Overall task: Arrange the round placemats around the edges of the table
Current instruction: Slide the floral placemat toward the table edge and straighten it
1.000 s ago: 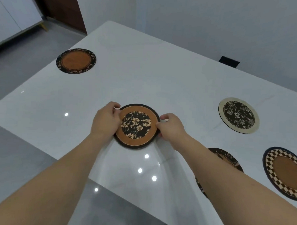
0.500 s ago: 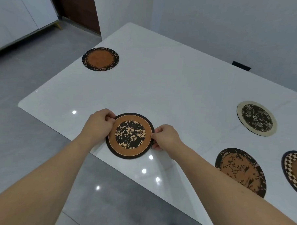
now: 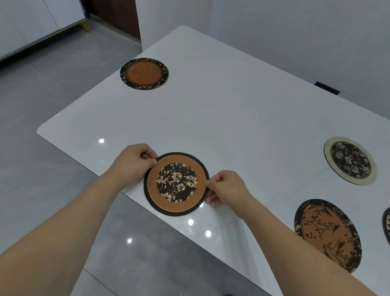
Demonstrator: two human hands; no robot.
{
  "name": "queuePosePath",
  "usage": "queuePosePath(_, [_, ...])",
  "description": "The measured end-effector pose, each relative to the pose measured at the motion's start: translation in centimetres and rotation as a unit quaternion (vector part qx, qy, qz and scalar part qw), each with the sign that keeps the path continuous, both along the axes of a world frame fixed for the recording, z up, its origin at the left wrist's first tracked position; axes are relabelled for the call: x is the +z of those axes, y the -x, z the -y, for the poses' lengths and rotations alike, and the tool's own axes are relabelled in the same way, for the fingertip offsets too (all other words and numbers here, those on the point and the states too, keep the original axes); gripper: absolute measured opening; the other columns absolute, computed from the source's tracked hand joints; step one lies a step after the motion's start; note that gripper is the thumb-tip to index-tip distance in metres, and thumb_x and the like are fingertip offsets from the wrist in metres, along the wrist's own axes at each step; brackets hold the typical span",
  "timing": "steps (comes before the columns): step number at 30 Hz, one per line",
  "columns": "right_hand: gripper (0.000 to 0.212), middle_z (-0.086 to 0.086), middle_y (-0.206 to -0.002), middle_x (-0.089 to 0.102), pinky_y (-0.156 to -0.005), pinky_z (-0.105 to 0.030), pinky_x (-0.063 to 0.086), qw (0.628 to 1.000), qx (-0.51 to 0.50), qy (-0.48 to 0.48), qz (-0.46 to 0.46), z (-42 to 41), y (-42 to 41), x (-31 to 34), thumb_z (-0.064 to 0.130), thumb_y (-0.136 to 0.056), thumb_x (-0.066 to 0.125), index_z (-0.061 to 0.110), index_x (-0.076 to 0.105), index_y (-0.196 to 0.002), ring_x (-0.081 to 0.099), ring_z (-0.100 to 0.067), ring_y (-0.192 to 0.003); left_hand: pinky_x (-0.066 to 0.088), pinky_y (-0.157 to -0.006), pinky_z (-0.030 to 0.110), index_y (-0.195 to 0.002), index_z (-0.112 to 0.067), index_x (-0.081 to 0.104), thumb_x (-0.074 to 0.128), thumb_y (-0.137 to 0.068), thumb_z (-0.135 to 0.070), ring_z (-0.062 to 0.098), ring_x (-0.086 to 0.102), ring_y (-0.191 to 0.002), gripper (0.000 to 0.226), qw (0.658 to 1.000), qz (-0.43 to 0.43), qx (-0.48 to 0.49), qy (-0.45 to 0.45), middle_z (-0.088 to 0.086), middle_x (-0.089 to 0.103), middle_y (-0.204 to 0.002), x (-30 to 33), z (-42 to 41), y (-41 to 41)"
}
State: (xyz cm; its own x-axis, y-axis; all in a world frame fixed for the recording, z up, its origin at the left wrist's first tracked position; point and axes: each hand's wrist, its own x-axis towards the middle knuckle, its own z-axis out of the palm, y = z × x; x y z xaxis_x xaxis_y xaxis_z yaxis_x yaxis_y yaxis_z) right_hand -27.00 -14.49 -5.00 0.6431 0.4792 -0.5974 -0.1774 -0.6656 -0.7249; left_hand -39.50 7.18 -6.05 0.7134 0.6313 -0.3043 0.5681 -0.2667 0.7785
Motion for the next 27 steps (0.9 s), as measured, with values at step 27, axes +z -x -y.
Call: queuePosePath(27, [0.012,-0.014,-0.068,0.072,-0.058,-0.033,0.060,0.996,0.074,0.039,0.002,-0.35,-0.54,0.27,0.013,-0.086,0.066,0.004,0.060,-0.081,0.070,-0.023,-0.058,0.044,-0.059,0.024,-0.074,-0.017,0.065,0.064,-0.079,-0.004,0.008,0.050,-0.054,0.014,1.000,-0.006,-0.020,-0.007,-0.002,0.057,-0.061,-0.53,-0.41,0.38])
